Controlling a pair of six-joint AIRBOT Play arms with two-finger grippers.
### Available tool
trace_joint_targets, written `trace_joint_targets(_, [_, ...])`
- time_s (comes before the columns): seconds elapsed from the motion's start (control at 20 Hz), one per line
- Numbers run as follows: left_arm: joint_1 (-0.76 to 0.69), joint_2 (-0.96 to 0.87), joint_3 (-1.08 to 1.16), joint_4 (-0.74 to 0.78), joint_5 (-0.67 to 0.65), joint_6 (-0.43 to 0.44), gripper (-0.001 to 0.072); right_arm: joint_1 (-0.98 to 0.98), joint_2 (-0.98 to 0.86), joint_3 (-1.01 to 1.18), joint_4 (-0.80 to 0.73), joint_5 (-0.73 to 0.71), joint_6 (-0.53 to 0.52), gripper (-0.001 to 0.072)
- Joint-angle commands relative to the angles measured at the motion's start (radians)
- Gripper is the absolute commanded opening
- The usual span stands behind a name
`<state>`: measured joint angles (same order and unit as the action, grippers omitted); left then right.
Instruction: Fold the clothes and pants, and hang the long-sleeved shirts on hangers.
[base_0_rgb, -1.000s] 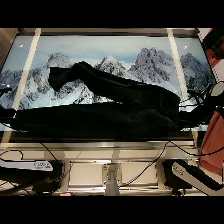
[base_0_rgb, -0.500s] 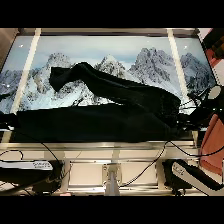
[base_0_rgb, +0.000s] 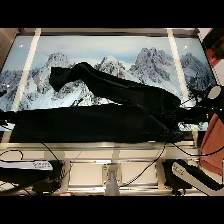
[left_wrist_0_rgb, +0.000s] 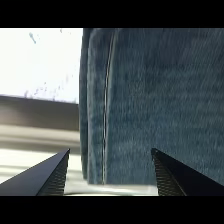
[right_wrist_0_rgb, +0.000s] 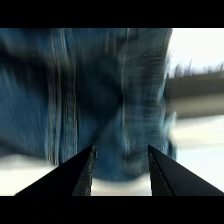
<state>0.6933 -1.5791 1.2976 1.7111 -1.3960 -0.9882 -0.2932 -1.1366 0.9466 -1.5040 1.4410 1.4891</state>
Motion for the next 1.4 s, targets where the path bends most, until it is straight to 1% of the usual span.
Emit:
trace_joint_targets(0.0, [-0.021,0.013,0.000,0.017,0.048,-0.007,0.0576,-0.010,0.000,0.046,0.000,-0.227,0.038,0.0371])
trace_joint_targets(0.05, [-0.026,0.021,0.000,0.016,0.061,-0.007,0.0576,-0.032,-0.001,0.065,0.000,-0.261,0.050,0.0347])
trace_joint_targets(0.15, [-0.038,0.040,0.000,0.016,0.079,-0.007,0.0576,-0.115,-0.010,0.093,0.012,-0.275,0.066,0.0346])
trace_joint_targets(0.2, [-0.039,0.045,0.000,0.016,0.081,-0.007,0.0576,-0.177,-0.017,0.098,0.041,-0.267,0.060,0.0343])
trace_joint_targets(0.25, [-0.040,0.047,0.000,0.016,0.085,-0.007,0.0575,-0.258,-0.029,0.098,0.101,-0.255,0.022,0.0331])
trace_joint_targets(0.3, [-0.040,0.047,0.000,0.016,0.092,-0.018,0.0574,-0.341,-0.051,0.098,0.196,-0.230,-0.043,0.0330])
trace_joint_targets(0.35, [-0.040,0.046,0.000,0.016,0.103,-0.058,0.0574,-0.428,-0.084,0.098,0.323,-0.175,-0.138,0.0330])
trace_joint_targets(0.4, [-0.040,0.046,0.000,0.012,0.111,-0.093,0.0574,-0.499,-0.121,0.097,0.423,-0.117,-0.211,0.0338])
trace_joint_targets(0.45, [-0.044,0.046,0.000,-0.003,0.113,-0.118,0.0575,-0.547,-0.161,0.092,0.491,-0.069,-0.256,0.0378])
trace_joint_targets(0.5, [-0.051,0.047,0.000,-0.026,0.113,-0.128,0.0575,-0.569,-0.191,0.081,0.513,-0.051,-0.293,0.0425])
trace_joint_targets(0.55, [-0.059,0.047,0.000,-0.055,0.113,-0.128,0.0575,-0.573,-0.217,0.063,0.511,-0.052,-0.331,0.0480])
trace_joint_targets(0.7, [-0.102,0.047,0.000,-0.141,0.113,-0.129,0.0575,-0.557,-0.291,-0.005,0.518,-0.109,-0.407,0.0488])
trace_joint_targets(0.8, [-0.150,0.047,0.000,-0.149,0.124,-0.157,0.0575,-0.542,-0.349,-0.042,0.530,-0.145,-0.436,0.0488])
trace_joint_targets(0.9, [-0.193,0.047,0.000,-0.149,0.136,-0.158,0.0575,-0.512,-0.402,-0.050,0.564,-0.146,-0.476,0.0495])
trace_joint_targets(1.0, [-0.232,0.047,0.000,-0.149,0.144,-0.158,0.0575,-0.459,-0.431,-0.050,0.573,-0.178,-0.502,0.0531])
trace_joint_targets(1.15, [-0.274,0.047,0.000,-0.149,0.155,-0.158,0.0575,-0.389,-0.463,-0.050,0.578,-0.248,-0.503,0.0531])
trace_joint_targets(1.3, [-0.290,0.047,0.000,-0.149,0.182,-0.158,0.0575,-0.340,-0.514,-0.050,0.626,-0.228,-0.520,0.0530])
trace_joint_targets(1.35, [-0.291,0.047,0.000,-0.149,0.189,-0.158,0.0575,-0.327,-0.530,-0.050,0.653,-0.205,-0.545,0.0496])
